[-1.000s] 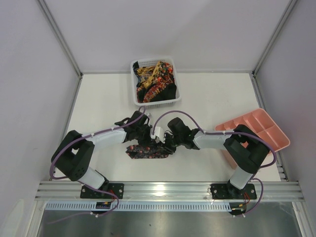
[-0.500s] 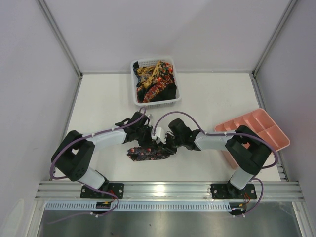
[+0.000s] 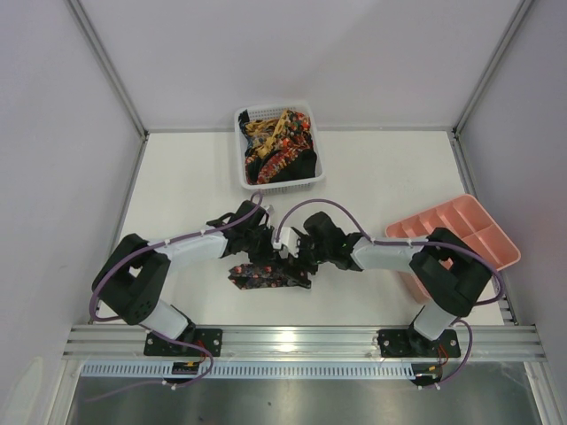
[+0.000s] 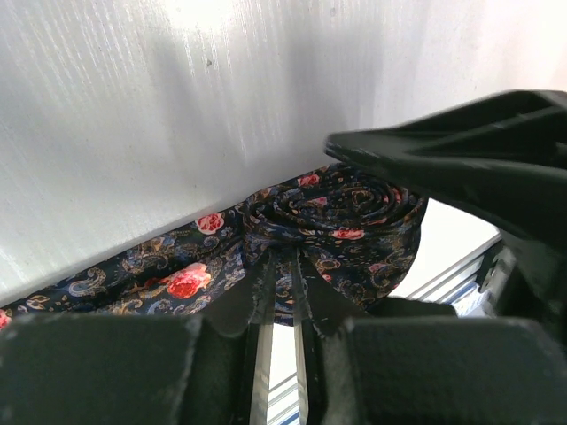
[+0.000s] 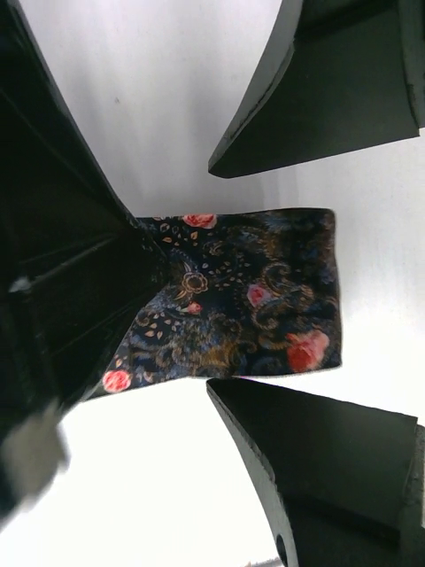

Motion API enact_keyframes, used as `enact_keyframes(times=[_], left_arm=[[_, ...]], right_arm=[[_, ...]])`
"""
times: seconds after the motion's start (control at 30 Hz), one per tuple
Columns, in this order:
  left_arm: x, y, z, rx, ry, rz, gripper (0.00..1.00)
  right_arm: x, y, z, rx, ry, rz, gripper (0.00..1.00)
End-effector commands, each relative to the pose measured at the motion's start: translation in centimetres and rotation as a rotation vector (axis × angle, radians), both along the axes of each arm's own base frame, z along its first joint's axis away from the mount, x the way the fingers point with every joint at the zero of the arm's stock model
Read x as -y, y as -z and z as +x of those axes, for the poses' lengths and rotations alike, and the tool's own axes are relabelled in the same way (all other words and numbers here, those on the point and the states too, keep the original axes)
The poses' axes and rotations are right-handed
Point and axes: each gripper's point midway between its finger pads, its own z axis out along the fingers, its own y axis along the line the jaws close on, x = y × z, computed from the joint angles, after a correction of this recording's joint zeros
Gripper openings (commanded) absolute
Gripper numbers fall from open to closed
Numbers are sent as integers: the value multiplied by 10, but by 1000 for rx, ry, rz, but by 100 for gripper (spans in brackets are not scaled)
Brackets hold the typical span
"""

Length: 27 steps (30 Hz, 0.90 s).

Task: Roll the ties
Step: Roll the tie

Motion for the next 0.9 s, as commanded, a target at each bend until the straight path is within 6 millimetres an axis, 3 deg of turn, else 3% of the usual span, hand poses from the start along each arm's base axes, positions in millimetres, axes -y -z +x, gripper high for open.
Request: enact_keyframes(times=[0.0, 0.2, 0.33, 0.47, 0.6, 0.67, 0.87], left_arm=[[4, -3, -5, -8, 21, -17, 17], [9, -6, -4, -11, 30, -21, 17], [11, -4, -5, -18, 36, -13, 17], [12, -2, -5, -32, 37, -11, 17], [16, -3, -4, -38, 43, -9, 17], [19, -6, -1, -31, 47, -11, 17], [19, -4, -3, -44, 55, 9, 17]], right_arm=[[-4, -32, 1, 44, 4, 67, 100], [9, -43, 2, -84, 111, 50, 100], [20, -68, 7, -166, 233, 108, 100], [41, -85, 25, -210, 455, 150, 100], [62, -88, 38, -438, 719, 157, 100], [62, -83, 23, -660, 763, 144, 100], [61, -88, -1, -909, 792, 199, 96]])
